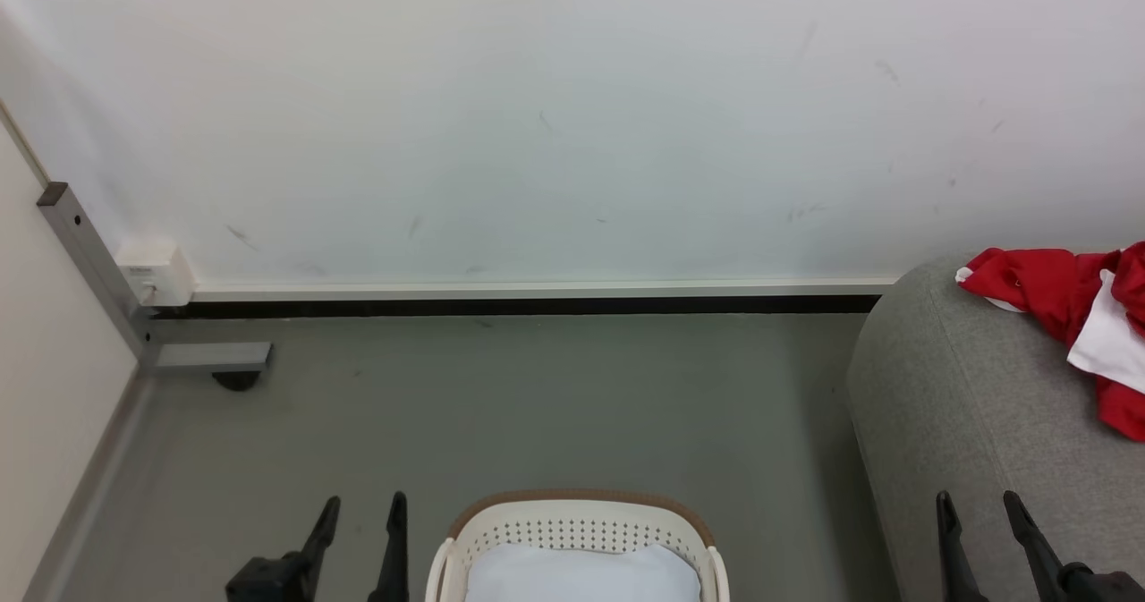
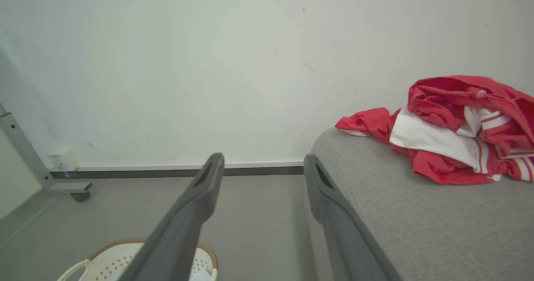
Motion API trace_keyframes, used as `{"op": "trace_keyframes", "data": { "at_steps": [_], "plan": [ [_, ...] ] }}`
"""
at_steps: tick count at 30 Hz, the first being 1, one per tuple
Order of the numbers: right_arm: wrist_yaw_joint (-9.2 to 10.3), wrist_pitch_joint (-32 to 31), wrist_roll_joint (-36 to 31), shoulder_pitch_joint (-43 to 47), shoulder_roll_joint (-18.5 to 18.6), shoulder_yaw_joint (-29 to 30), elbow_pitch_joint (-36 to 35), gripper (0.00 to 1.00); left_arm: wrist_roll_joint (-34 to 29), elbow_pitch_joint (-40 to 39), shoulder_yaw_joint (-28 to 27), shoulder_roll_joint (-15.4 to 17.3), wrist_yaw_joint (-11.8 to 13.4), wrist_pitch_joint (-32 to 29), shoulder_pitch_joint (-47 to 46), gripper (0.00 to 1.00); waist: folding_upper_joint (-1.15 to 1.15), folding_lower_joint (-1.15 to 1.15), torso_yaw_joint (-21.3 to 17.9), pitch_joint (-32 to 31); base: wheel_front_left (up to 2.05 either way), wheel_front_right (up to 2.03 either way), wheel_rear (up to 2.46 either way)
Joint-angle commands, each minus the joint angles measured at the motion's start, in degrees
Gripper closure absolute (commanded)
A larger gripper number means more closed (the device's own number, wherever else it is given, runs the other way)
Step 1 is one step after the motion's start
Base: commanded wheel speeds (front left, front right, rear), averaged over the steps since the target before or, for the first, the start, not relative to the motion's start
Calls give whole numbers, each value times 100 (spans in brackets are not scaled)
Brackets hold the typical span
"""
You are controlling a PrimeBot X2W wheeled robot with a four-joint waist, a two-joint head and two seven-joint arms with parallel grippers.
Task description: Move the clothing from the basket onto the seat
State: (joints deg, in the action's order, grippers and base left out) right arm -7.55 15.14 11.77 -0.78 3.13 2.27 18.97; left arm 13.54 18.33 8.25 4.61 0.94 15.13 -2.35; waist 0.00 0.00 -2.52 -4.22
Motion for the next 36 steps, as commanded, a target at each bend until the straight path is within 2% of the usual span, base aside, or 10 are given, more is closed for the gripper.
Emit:
{"op": "trace_keyframes", "data": {
  "at_steps": [1,11,33,34,36],
  "plan": [
    [13,-1,-67,86,-11,-6,32,0,-104,13,-17,6,-35,2,45,0,0,0,0,3,0,0,0],
    [13,0,-22,20,-18,-145,73,0,-258,76,-160,-128,-229,2,-35,0,0,0,-55,16,0,0,0],
    [13,-1,61,-15,-17,-83,32,0,-319,238,-225,-163,-386,2,-117,0,0,0,-168,68,0,0,0],
    [0,0,40,-15,-19,-97,50,100,-292,218,-216,-177,-393,0,-78,100,0,0,-169,68,0,0,0],
    [-1,-11,55,-1,-26,-93,130,100,-269,290,-222,-187,-395,-12,-44,100,0,1,-169,70,0,0,0]
  ]
}}
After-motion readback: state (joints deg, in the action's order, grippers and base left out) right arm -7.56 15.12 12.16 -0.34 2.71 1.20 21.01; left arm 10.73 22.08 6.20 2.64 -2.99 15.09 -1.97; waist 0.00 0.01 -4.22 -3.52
